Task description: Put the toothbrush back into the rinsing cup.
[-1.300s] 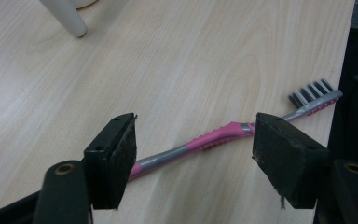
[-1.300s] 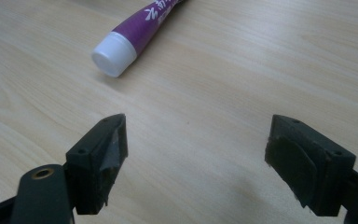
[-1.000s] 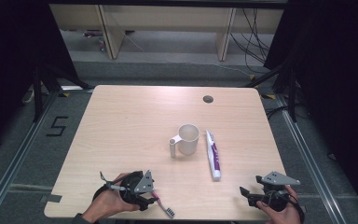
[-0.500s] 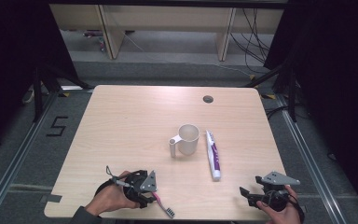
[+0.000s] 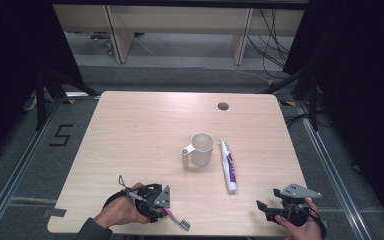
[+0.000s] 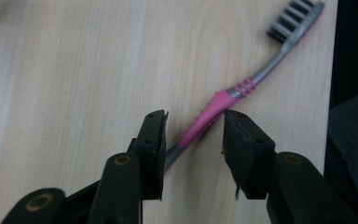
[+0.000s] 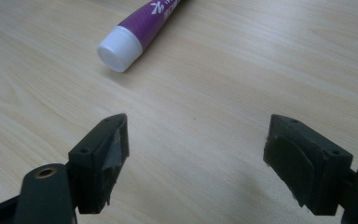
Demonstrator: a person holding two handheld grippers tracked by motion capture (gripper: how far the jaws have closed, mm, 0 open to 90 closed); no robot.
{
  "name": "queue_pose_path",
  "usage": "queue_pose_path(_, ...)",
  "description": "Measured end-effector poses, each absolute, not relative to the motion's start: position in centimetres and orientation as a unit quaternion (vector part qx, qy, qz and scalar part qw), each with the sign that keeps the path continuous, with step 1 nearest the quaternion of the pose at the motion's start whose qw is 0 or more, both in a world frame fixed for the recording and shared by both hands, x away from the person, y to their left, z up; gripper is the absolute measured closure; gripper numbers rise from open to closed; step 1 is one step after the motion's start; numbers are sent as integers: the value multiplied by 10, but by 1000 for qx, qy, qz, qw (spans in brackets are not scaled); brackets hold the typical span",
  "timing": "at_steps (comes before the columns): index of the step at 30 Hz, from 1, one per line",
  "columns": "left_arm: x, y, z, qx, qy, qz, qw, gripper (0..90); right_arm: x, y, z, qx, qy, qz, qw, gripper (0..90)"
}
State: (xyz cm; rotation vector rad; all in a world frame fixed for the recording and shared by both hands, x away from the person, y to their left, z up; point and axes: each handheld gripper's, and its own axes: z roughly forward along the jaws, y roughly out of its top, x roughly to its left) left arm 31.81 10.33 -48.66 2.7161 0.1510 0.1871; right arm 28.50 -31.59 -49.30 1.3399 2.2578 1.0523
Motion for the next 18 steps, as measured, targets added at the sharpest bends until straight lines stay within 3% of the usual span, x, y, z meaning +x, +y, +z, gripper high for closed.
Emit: queue_pose_path(18,316,97,-484,982,46,41,178,796,287,-317,-495,455,795,368,161,232)
